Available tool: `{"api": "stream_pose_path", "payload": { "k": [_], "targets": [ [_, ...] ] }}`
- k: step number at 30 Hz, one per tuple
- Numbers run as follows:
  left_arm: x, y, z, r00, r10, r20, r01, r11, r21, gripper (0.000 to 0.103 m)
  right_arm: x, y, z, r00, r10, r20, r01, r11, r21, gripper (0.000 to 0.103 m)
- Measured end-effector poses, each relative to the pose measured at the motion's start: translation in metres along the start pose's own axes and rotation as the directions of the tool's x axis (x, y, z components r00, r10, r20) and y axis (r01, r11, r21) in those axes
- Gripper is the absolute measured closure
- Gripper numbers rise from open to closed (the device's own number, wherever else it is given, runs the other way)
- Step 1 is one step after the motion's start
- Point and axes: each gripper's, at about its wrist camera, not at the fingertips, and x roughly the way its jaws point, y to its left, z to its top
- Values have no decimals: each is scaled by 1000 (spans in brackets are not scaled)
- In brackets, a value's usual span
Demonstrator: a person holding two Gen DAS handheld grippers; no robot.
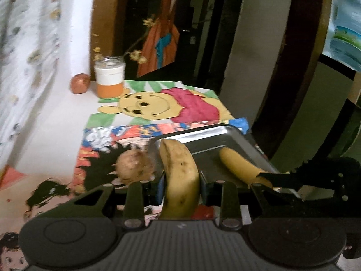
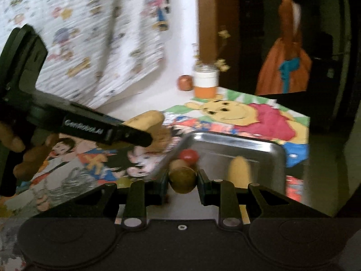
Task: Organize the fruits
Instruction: 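Carry the banana and brown fruit over the tray with both grippers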
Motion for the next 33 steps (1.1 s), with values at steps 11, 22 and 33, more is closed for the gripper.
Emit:
{"api": "stream_pose_path", "payload": {
  "k": [11,22,33],
  "targets": [
    [45,-37,8,997,-70,-28,72,996,53,69,-3,-60,-12,989,-148,20,146,986,77,74],
    [74,-51,3,993,-56,-108,64,995,72,68,25,-82,-19,989,-148,-29,150,985,87,74],
    [86,-52,0,989,-43,-139,51,997,58,68,37,-87,-15,988,-144,-57,148,986,81,74]
  ]
}}
